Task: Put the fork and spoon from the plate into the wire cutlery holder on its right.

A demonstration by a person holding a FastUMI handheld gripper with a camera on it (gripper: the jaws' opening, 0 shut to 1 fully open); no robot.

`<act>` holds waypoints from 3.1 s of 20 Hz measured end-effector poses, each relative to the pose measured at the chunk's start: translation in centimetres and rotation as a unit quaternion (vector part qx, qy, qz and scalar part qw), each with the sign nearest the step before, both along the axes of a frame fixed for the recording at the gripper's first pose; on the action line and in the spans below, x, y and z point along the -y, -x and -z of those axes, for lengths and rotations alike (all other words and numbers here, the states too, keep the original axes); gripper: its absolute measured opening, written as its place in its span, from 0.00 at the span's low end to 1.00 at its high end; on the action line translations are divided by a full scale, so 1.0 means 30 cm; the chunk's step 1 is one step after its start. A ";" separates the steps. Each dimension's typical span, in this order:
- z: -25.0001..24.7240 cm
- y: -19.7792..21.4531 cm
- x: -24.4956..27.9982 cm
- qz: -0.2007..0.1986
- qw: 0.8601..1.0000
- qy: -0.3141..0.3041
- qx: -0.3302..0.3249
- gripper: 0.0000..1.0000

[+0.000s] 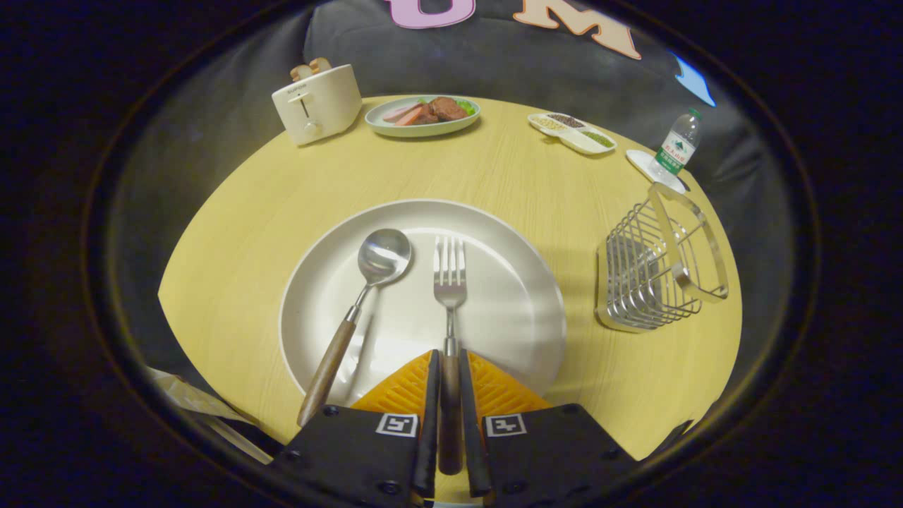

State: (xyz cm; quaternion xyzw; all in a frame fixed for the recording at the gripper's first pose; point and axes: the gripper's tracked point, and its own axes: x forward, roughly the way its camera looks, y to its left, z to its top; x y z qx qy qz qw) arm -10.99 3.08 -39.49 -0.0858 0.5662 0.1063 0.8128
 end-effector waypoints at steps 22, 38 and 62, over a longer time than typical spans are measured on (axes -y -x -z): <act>-0.246 -0.161 0.157 -0.002 1.000 0.020 -0.010 0.07; -0.337 -0.208 0.495 0.037 0.994 0.067 -0.075 0.07; -0.435 -0.375 0.311 0.066 0.989 -0.002 0.130 1.00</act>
